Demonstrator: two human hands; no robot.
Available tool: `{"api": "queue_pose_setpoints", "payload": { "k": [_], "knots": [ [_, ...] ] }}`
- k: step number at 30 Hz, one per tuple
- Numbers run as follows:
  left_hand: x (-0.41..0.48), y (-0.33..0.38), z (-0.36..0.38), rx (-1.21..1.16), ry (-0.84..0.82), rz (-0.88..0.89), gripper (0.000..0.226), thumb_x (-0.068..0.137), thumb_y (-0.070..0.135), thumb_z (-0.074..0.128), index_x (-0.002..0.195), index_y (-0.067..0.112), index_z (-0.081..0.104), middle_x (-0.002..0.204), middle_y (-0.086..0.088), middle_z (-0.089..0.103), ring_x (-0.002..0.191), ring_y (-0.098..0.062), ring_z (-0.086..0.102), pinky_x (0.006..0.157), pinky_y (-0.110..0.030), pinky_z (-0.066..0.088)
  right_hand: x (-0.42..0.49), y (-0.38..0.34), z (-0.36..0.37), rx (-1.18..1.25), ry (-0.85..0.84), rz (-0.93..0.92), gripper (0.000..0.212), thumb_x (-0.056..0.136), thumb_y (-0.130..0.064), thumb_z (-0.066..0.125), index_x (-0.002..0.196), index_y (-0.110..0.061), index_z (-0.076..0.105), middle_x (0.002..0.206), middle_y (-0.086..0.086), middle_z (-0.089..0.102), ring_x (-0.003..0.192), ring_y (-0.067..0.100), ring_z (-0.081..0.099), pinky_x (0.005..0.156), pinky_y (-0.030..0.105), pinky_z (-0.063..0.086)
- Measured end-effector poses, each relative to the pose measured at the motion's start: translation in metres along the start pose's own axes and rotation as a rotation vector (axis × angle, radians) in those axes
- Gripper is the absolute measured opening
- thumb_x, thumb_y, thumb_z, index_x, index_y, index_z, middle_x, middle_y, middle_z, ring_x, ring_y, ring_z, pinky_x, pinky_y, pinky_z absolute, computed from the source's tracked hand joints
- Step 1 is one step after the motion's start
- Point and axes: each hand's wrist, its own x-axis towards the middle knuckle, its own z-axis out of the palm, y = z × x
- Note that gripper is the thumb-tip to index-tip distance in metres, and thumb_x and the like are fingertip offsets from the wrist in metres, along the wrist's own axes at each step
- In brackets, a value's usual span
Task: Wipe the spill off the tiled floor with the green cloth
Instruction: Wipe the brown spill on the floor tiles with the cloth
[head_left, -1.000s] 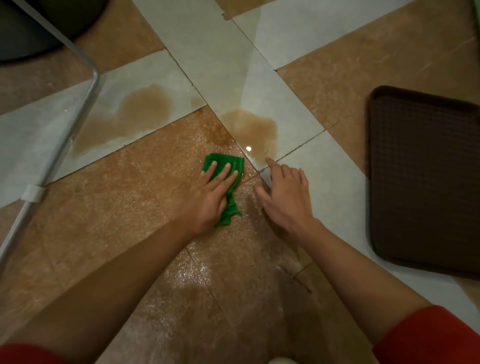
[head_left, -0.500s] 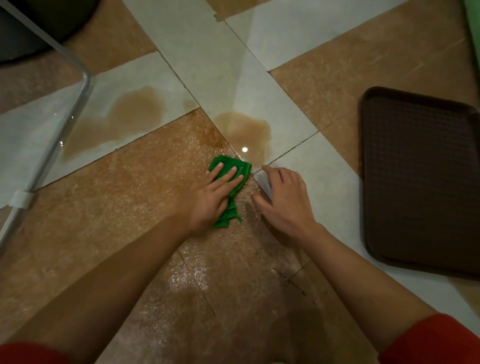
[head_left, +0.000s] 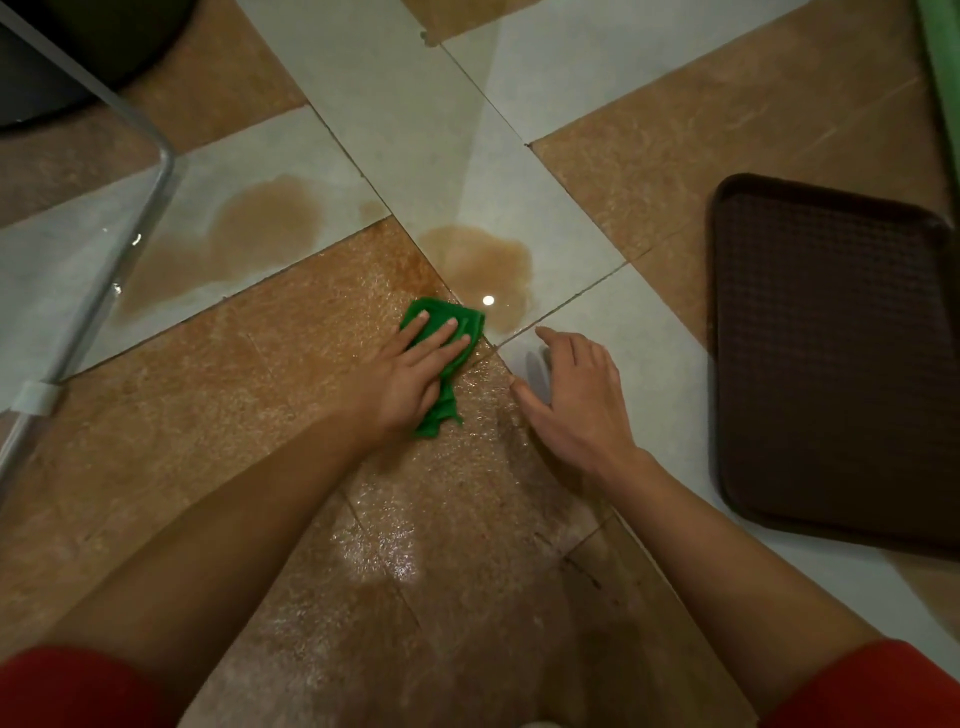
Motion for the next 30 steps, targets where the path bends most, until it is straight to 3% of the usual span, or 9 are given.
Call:
{"api": "queue_pose_setpoints", "payload": {
  "k": [2,5,8,11,15,18,21,24,30],
  "knots": [
    [0.015,0.022,-0.002,-0.049,0.026,-0.150,0.050,0.097,0.029,0.029,0.146,0.028,0.017,0.154,0.003,0.014,0.143,-0.025,0.000,0.117,-0.045,0.007,-0.004,0.001,0.001,0.002,0.014,0.004,0.062,0.090,-0.051,0.046,0.142,-0.019,0.033,0.139,0.002,0.043,0.131,0.018,0.034,0.114,0.043,0.023],
    [0.017,0.048,0.005,-0.023,0.009,-0.058,0.051,0.097,0.028,0.030,0.146,0.028,0.013,0.155,0.003,0.010,0.142,-0.022,-0.009,0.112,-0.036,-0.011,-0.008,0.001,0.000,0.002,0.029,0.005,0.061,0.090,-0.049,0.046,0.141,-0.017,0.035,0.138,0.002,0.045,0.129,0.019,0.036,0.112,0.043,0.026],
    [0.005,0.039,0.011,0.003,-0.041,0.151,0.052,0.092,0.037,0.023,0.142,0.028,0.024,0.150,0.003,0.025,0.140,-0.026,0.007,0.110,-0.043,0.004,-0.008,0.007,-0.007,0.030,0.046,0.018,0.060,0.091,-0.048,0.046,0.141,-0.017,0.035,0.137,0.002,0.045,0.129,0.019,0.036,0.112,0.044,0.026],
    [0.009,0.026,0.007,0.025,0.017,0.181,0.050,0.089,0.032,0.032,0.136,0.021,0.042,0.141,-0.003,0.043,0.133,-0.036,0.031,0.104,-0.053,0.023,-0.010,0.014,-0.016,0.026,0.070,0.030,0.059,0.092,-0.046,0.046,0.141,-0.017,0.035,0.135,0.002,0.046,0.129,0.018,0.036,0.113,0.042,0.023],
    [0.025,0.041,0.002,0.003,0.018,-0.077,0.052,0.097,0.029,0.031,0.146,0.027,0.015,0.154,0.004,0.011,0.143,-0.025,-0.002,0.114,-0.038,-0.004,-0.016,0.016,-0.016,0.025,0.064,0.049,0.058,0.091,-0.046,0.046,0.141,-0.017,0.036,0.134,0.001,0.046,0.128,0.018,0.036,0.113,0.041,0.022],
    [0.017,0.057,0.004,0.010,-0.008,-0.014,0.053,0.096,0.032,0.026,0.146,0.029,0.006,0.153,0.006,0.004,0.142,-0.023,-0.011,0.111,-0.035,-0.011,-0.017,0.011,-0.011,0.018,0.028,0.039,0.059,0.092,-0.048,0.045,0.141,-0.017,0.035,0.137,0.002,0.045,0.130,0.019,0.035,0.114,0.041,0.022],
    [-0.003,0.046,0.010,0.023,-0.093,0.220,0.052,0.090,0.036,0.025,0.141,0.026,0.020,0.147,0.001,0.024,0.138,-0.030,0.013,0.111,-0.053,0.016,-0.010,0.006,-0.011,0.025,0.034,0.020,0.058,0.092,-0.048,0.044,0.141,-0.017,0.036,0.137,0.004,0.045,0.130,0.020,0.035,0.114,0.041,0.022],
    [-0.006,0.028,0.007,0.042,-0.072,0.155,0.052,0.087,0.031,0.032,0.137,0.020,0.041,0.140,-0.005,0.044,0.131,-0.037,0.034,0.100,-0.060,0.036,-0.006,0.003,-0.011,0.021,0.048,0.011,0.059,0.092,-0.048,0.045,0.140,-0.017,0.036,0.136,0.003,0.046,0.129,0.020,0.036,0.113,0.043,0.024],
    [-0.004,0.058,0.010,0.016,-0.030,-0.074,0.055,0.096,0.031,0.030,0.146,0.027,0.007,0.153,0.005,0.003,0.143,-0.025,-0.008,0.115,-0.038,-0.006,-0.008,-0.003,-0.005,0.007,0.027,-0.001,0.058,0.092,-0.049,0.044,0.140,-0.016,0.037,0.136,0.004,0.046,0.128,0.020,0.037,0.112,0.040,0.026]
  ]
}}
